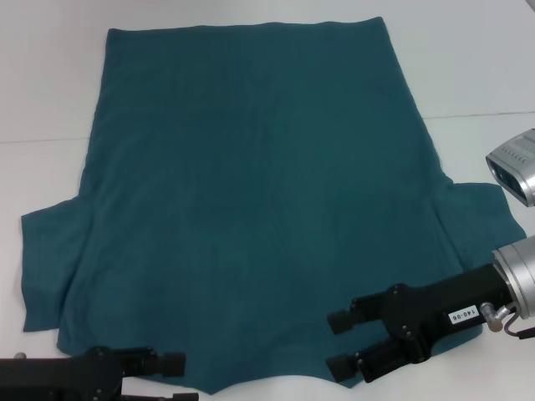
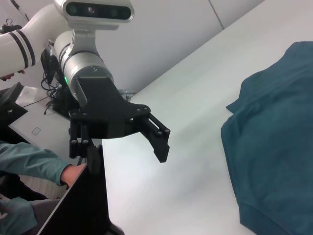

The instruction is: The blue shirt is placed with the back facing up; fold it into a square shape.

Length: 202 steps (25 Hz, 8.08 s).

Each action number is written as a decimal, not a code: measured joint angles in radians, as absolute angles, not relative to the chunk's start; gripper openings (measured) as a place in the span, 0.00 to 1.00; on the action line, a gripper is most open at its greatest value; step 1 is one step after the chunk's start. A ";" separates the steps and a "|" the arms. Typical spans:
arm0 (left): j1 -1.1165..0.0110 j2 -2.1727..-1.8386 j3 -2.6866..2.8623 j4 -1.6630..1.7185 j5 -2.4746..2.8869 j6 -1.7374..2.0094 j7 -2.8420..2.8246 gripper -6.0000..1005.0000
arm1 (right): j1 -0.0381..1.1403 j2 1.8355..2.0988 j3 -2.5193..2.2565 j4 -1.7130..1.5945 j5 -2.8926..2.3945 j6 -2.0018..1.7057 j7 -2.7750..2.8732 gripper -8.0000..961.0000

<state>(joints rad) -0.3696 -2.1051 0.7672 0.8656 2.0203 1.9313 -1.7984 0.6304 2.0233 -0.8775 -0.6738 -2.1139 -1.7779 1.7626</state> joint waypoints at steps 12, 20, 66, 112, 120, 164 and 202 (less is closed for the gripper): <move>-0.372 -2.104 0.757 0.865 2.017 1.923 -1.817 0.87 | 0.629 2.023 -0.871 -0.673 -2.114 -1.777 1.765 0.98; -0.425 -2.050 0.546 0.797 2.015 1.755 -2.265 0.87 | 0.646 2.013 -0.763 -0.674 -2.108 -1.634 2.065 0.98; -0.479 -1.994 0.425 0.608 2.230 1.199 -2.511 0.77 | 0.871 1.820 -0.759 -0.500 -2.319 -1.336 2.551 0.98; -0.506 -1.954 0.469 0.676 2.292 1.270 -2.565 0.01 | 0.856 1.816 -0.750 -0.513 -2.315 -1.341 2.554 0.98; -0.540 -1.915 0.445 0.725 2.376 1.283 -2.619 0.01 | 0.853 1.815 -0.750 -0.513 -2.315 -1.341 2.555 0.98; -0.861 -1.978 0.785 0.628 2.444 1.202 -2.757 0.01 | 0.850 1.821 -0.752 -0.505 -2.315 -1.342 2.557 0.98; -0.737 -2.000 0.635 0.645 2.488 1.040 -2.747 0.71 | 0.845 1.824 -0.750 -0.508 -2.318 -1.339 2.554 0.98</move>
